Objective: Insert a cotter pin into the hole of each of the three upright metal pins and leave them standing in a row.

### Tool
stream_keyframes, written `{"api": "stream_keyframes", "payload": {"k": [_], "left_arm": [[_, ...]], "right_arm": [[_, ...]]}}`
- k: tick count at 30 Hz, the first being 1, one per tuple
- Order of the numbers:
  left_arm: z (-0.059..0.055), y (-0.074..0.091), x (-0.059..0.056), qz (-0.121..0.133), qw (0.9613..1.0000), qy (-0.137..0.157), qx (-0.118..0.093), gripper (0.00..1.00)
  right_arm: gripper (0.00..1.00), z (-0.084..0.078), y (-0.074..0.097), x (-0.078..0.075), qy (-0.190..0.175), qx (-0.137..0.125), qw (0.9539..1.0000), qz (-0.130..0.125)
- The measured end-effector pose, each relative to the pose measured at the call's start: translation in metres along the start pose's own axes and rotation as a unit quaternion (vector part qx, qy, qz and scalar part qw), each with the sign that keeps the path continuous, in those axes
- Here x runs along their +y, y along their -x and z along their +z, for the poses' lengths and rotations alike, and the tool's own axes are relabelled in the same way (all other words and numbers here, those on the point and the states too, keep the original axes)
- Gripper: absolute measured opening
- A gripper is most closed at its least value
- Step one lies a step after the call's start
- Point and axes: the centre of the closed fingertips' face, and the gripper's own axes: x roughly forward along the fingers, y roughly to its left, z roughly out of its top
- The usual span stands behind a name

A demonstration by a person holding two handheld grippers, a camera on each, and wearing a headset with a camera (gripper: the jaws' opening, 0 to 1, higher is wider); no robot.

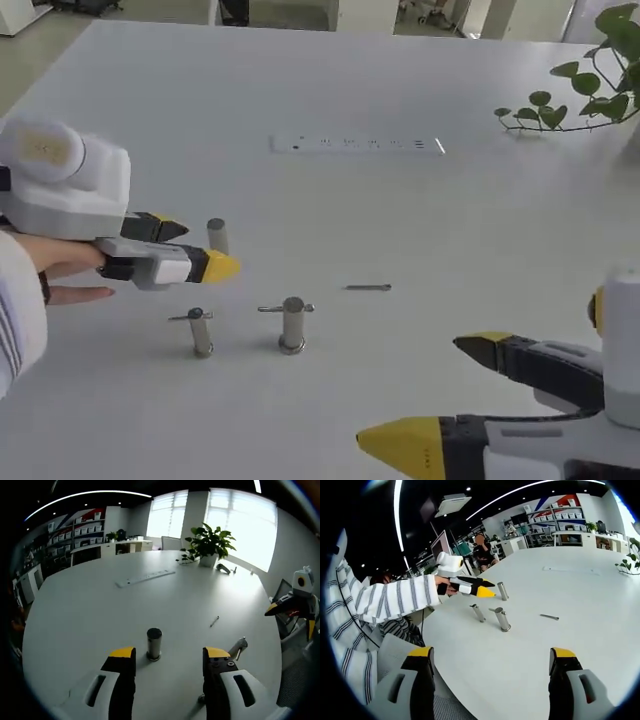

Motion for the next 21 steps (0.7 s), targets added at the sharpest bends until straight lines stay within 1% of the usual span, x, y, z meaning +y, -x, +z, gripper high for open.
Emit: {"api": "stream_keyframes", "payload": {"k": [4,7,12,13,17,21], "left_arm": [[-0.003,-0.008,0.006,0.003,1.0,-0.003,0.006,0.46],[-0.004,-0.012,0.01,0.006,0.9999,0.001,0.009,0.41],[-0.006,-0.017,0.014,0.007,0.9998,0.012,0.012,0.3],[-0.006,-0.018,0.015,0.009,0.9998,0.011,0.012,0.29],[-0.007,-0.022,0.018,0.01,0.9997,0.013,0.016,0.3],[-0.007,-0.027,0.02,0.01,0.9998,0.011,0.016,0.28]], "right_arm": [[0.94,0.001,0.0,-0.001,0.002,0.004,1.0,-0.001],[0.93,0.001,-0.001,-0.001,0.002,0.006,1.0,-0.002],[0.93,-0.003,-0.003,-0.001,0.0,0.013,0.9999,-0.001],[0.93,-0.004,-0.003,-0.001,0.0,0.014,0.9999,0.0],[0.92,-0.007,-0.006,0.001,-0.003,0.018,0.9998,0.003],[0.92,-0.01,-0.007,0.002,-0.004,0.021,0.9997,0.006]]}}
